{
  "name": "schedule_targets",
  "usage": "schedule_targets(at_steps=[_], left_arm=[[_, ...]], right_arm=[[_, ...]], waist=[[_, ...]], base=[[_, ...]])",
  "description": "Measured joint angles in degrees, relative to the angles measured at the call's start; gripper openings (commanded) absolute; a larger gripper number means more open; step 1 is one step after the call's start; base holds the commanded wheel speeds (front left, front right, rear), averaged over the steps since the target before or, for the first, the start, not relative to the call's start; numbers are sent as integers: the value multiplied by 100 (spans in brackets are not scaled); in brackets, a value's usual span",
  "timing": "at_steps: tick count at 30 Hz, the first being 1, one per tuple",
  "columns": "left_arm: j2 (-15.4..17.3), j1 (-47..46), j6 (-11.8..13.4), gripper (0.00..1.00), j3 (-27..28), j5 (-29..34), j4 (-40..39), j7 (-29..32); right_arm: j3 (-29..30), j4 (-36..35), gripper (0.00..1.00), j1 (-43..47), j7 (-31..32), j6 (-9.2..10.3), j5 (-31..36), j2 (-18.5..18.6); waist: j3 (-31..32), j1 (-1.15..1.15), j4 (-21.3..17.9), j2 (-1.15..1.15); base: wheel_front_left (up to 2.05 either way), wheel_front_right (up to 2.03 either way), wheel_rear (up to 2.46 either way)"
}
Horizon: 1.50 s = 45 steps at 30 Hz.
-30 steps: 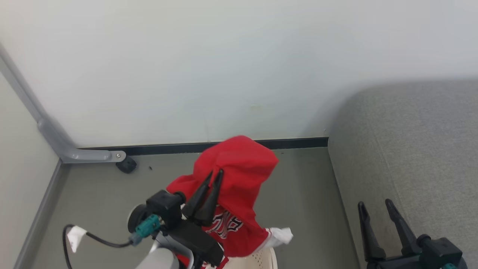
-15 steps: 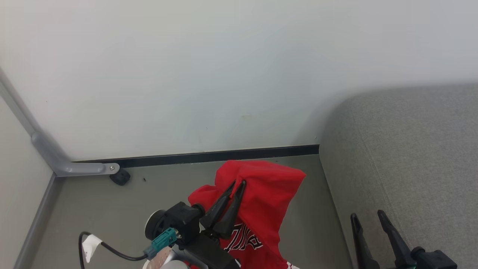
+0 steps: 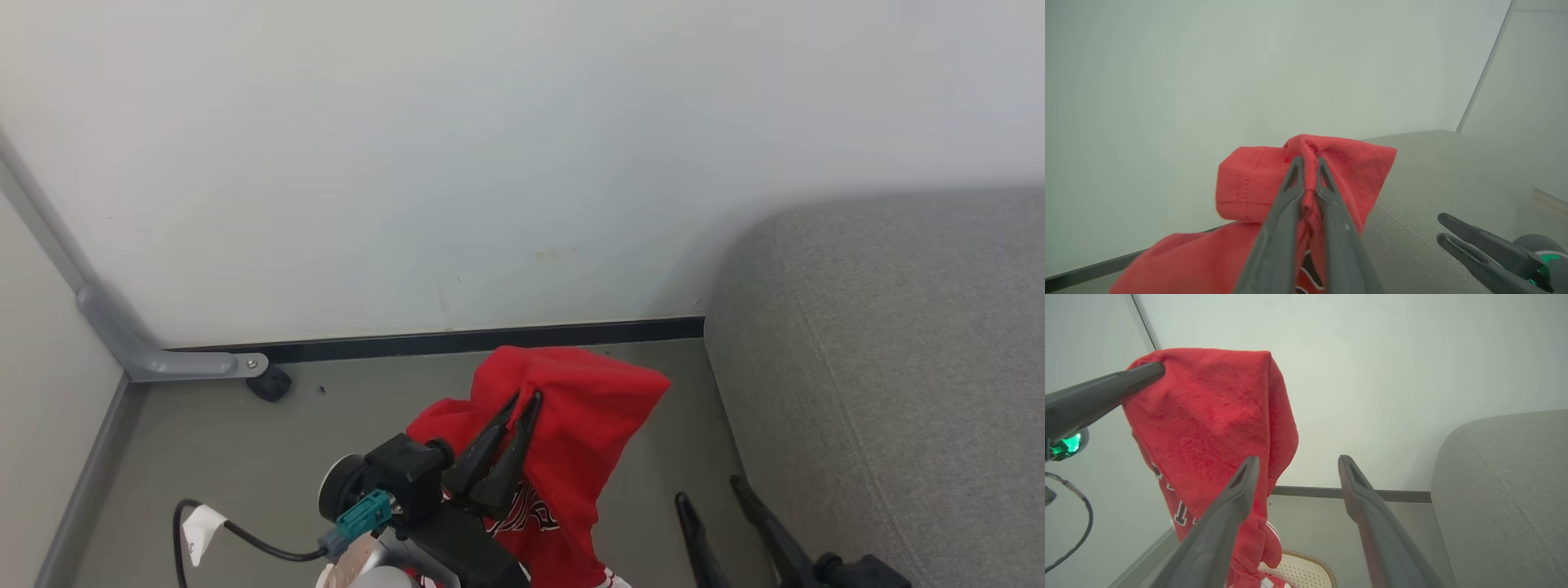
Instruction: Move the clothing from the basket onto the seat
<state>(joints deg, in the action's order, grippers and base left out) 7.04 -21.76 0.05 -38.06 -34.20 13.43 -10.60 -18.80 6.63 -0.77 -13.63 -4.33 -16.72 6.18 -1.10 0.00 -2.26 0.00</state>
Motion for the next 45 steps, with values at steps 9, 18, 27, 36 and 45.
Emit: schedule_targets(at_steps=[9, 18, 27, 36, 45], left_arm=[[-52, -29, -3, 0, -129, 0, -11, 180], [-101, -42, 1, 0, -177, 0, -68, 301], [-152, -51, -3, 0, -292, -1, -141, 394], [-162, -80, -3, 0, -327, -1, -208, 446], [-162, -125, -3, 0, -334, -10, -213, 497]], right_arm=[[-862, 253, 100, -186, 154, -172, 31, -187], [-1408, 823, 100, -800, 304, -222, 26, -240], [-1734, 1578, 100, -1507, 348, -224, -103, -261], [-2450, 1812, 0, -2211, 231, -80, -845, -248], [-2784, 2029, 0, -2476, 87, 88, -1314, -247]], waist=[[-3, 0, 174, 0], [-15, 0, 362, 0], [-33, 0, 487, 0], [-66, 0, 589, 0], [-88, 0, 636, 0]], base=[[0, 0, 0], [0, 0, 0], [0, 0, 0], [0, 0, 0], [0, 0, 0]])
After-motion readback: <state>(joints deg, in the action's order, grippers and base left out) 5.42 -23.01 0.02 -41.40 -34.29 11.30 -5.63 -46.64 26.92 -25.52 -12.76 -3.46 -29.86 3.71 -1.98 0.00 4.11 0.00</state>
